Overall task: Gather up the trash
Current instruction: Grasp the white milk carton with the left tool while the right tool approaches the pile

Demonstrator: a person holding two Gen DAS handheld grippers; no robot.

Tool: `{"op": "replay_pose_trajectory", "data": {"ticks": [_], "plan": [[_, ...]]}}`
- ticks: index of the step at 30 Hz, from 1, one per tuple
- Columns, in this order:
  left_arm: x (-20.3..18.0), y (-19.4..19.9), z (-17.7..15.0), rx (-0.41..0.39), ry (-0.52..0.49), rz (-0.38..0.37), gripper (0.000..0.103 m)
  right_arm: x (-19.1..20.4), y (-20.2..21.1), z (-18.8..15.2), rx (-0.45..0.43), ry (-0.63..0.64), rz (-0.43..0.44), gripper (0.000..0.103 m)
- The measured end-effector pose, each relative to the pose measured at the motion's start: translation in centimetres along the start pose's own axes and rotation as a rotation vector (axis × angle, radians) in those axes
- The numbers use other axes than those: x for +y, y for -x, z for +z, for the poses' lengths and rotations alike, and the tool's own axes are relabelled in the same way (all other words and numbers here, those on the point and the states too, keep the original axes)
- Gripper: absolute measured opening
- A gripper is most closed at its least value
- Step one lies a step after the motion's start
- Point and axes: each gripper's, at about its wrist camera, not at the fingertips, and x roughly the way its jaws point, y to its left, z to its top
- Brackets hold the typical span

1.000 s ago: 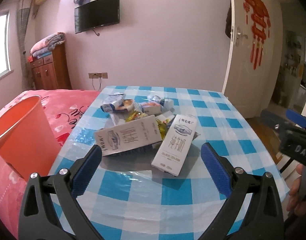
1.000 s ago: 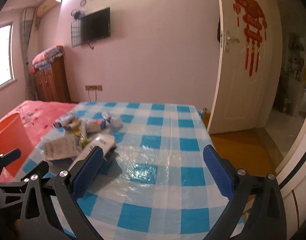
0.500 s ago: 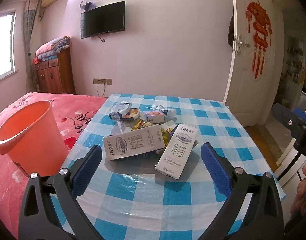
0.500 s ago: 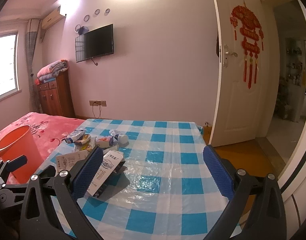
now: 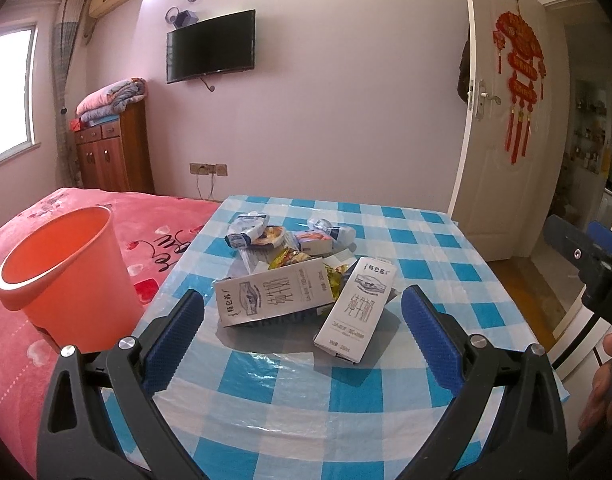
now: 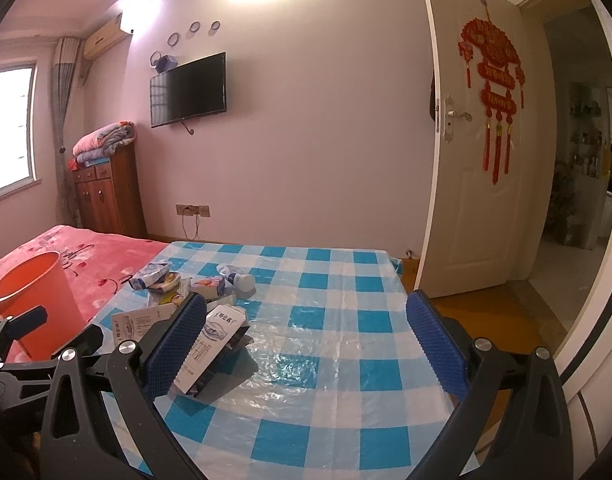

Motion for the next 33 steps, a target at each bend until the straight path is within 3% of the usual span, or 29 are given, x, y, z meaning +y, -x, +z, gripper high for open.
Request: {"op": "replay_pose_trajectory", "data": {"ticks": [21, 28, 33], "plan": [[0.8, -1.5, -0.9, 0.034, -0.006, 0.026, 0.099, 0.2, -2.7, -1.2, 0.07, 0.018, -0.009, 0.099], [2.9, -3.6, -2.7, 0.1, -0.004, 0.039, 0.099, -0.6, -6.2, -3.6, 0.209, -0.05, 0.079, 0.099], [5.2, -5.5, -3.2, 0.138, -0.017, 0.038, 0.099, -0.6, -8.7, -5.3, 0.298, -0.102, 0.188, 0.099]]}}
